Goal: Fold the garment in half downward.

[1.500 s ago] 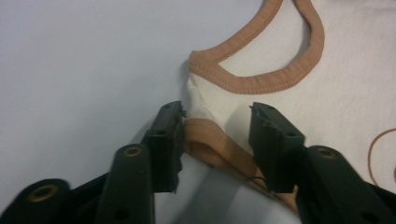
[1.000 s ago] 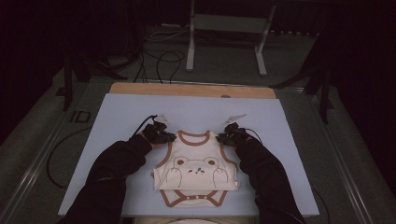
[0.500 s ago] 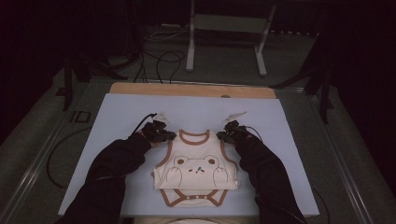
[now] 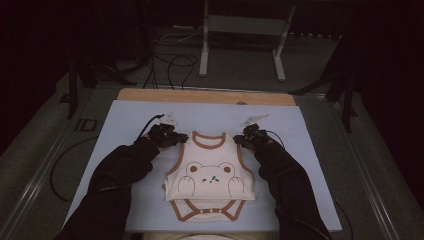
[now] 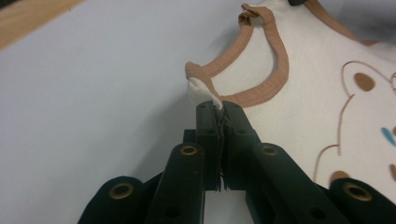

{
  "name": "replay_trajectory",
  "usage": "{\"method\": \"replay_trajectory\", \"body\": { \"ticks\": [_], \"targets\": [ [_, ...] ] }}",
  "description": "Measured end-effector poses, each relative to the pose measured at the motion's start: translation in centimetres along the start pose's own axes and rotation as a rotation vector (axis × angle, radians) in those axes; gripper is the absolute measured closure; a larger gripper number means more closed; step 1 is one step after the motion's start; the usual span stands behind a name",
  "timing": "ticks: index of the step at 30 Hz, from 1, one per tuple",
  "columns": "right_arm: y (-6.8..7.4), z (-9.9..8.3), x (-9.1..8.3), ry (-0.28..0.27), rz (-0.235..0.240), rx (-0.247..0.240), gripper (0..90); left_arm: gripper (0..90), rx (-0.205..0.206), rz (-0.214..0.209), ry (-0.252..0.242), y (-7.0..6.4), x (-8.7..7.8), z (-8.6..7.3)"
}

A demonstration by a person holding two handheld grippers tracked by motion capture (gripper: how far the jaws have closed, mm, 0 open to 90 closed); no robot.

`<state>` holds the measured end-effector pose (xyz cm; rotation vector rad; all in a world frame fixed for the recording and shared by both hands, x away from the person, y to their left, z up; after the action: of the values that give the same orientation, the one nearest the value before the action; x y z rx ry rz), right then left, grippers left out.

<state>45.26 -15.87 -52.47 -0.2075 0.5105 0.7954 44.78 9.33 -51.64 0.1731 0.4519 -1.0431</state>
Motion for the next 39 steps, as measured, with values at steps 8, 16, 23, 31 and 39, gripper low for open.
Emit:
{"method": "replay_trajectory", "body": {
  "ticks": [8,16,23,31,39],
  "targets": [
    [-0.3,2.2,-1.1,-0.053,-0.020,-0.009,86.0,87.6,0.010,0.009,-0.046,0.4,-0.9,1.8],
    [-0.5,4.0,-1.6,-0.103,-0.037,-0.015,85.9,87.6,0.025,0.024,-0.072,0.8,-1.7,3.2],
    [-0.7,5.7,-2.0,-0.134,-0.050,-0.022,86.0,87.6,0.047,0.037,-0.095,1.2,-2.6,5.0],
    [-1.0,7.8,-2.9,-0.172,-0.069,-0.037,86.0,87.6,0.063,0.051,-0.122,1.4,-3.2,6.8],
    [-1.2,9.4,-3.6,-0.198,-0.093,-0.050,85.9,87.6,0.078,0.058,-0.141,1.5,-3.7,8.1]
  ]
}}
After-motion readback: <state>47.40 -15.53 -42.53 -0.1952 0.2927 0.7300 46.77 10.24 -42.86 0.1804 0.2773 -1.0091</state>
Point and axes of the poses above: each handheld gripper's, and its own axes: x roughly forward along the jaws, z roughly out of its top, y roughly to its left, the point moved 7 cm from there along x, roughly forward along the jaws, and after that the axes turned 15 degrees about -y, right-handed, at the moved point
